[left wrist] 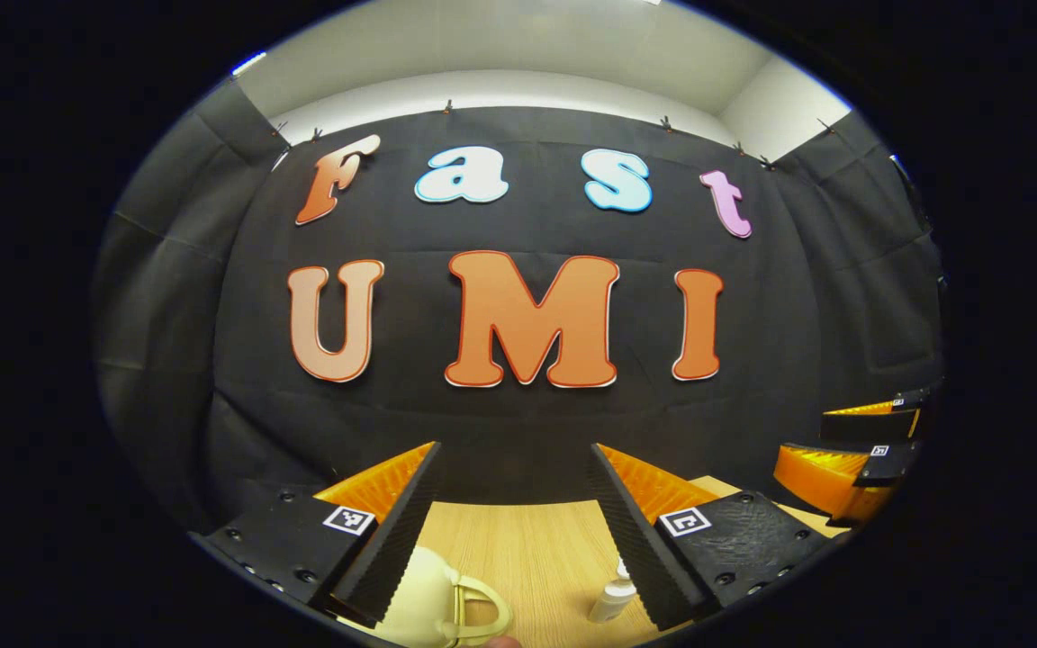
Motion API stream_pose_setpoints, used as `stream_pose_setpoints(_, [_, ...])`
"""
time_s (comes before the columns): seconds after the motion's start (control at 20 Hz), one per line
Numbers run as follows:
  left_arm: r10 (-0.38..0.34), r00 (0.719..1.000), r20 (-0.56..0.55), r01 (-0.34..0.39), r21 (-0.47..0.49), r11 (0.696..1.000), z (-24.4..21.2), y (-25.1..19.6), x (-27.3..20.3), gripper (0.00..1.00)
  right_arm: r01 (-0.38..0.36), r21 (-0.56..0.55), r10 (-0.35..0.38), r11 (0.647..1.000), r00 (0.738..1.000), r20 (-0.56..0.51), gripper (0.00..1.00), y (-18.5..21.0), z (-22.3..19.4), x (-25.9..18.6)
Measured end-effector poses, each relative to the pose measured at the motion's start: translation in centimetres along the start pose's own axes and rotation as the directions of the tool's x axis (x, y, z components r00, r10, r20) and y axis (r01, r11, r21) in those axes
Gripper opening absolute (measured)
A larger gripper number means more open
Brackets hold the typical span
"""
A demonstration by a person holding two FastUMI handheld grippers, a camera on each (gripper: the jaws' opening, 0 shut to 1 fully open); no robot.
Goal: First open the suitcase, pack the skin care products into it, and then close the suitcase.
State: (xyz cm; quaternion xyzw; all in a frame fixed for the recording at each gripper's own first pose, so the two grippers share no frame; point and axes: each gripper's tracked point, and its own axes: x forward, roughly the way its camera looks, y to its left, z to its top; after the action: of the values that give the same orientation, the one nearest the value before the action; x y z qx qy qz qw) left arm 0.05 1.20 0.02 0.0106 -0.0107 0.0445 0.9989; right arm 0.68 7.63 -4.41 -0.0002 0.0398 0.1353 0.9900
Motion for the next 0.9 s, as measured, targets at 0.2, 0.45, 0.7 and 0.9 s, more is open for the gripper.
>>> stream_pose_setpoints(0.2, [0.054,0.999,0.001,-0.054,0.030,0.998,-0.2,0.2,0.2,0.99,-0.070,-0.007,0.070,0.998,0.998,0.001,0.96,-0.4,-0.4,1.0])
stream_pose_setpoints(0.45, [0.109,0.994,-0.016,-0.106,0.121,0.987,-1.5,0.5,-0.5,0.97,-0.126,0.015,0.125,0.992,0.992,0.025,0.96,-1.9,0.0,1.6])
stream_pose_setpoints(0.7, [0.085,0.991,-0.099,-0.062,0.208,0.976,-5.8,0.3,-0.7,0.99,-0.054,0.011,0.053,0.999,0.998,0.033,0.95,-4.3,0.3,2.4])
stream_pose_setpoints(0.9, [0.058,0.979,-0.197,0.003,0.297,0.955,-10.8,0.8,-0.5,0.99,0.019,0.005,-0.019,1.000,1.000,0.012,0.95,-5.5,-0.1,3.0])
